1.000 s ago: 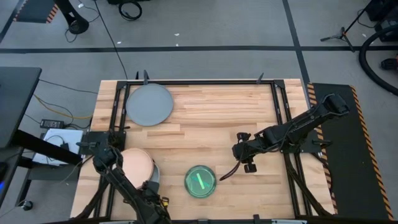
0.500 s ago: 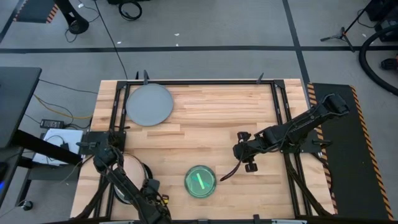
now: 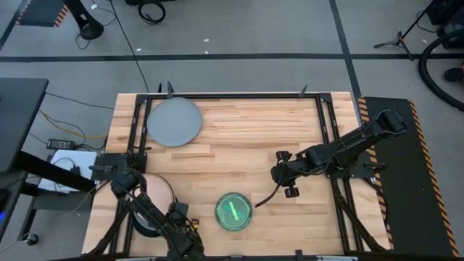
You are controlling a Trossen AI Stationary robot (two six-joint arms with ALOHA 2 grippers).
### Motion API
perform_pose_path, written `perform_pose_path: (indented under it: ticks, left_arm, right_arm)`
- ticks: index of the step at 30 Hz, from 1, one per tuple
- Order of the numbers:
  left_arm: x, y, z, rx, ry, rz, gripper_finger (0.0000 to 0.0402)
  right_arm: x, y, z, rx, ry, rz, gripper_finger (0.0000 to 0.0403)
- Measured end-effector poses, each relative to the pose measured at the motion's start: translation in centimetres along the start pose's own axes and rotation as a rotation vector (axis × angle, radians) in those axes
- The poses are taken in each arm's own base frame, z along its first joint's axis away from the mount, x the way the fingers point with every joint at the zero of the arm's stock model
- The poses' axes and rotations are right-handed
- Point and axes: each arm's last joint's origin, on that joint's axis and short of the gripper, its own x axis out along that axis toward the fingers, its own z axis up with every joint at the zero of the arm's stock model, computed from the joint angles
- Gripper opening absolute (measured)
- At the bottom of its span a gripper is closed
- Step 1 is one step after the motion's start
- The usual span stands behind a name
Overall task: Stack plastic plates
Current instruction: Stack the plates on the black plate
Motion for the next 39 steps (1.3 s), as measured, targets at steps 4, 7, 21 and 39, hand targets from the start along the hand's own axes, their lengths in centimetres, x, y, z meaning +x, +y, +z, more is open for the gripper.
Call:
perform_pose_path:
  ticks: [4,7,21,39]
  left_arm:
    - [0.1,-0.2,0.4,-0.008,-0.015,0.008,0.0028]
    - [0.1,-0.1,0.3,-0.015,-0.017,0.005,0.0032]
    - [0.1,0.3,-1.3,0.027,0.123,0.043,0.0190]
    - [-5.5,1.8,-2.9,0.029,0.051,-0.219,0.0231]
  right_arm:
    - [0.0,0.0,0.0,0.005,0.003,0.000,0.0129]
    - [0.0,0.0,-0.1,0.006,0.007,0.009,0.0129]
    - [-0.1,0.7,-0.1,-0.001,0.006,0.039,0.0126]
    - [-0.7,4.3,0.1,0.040,-0.136,0.015,0.0111]
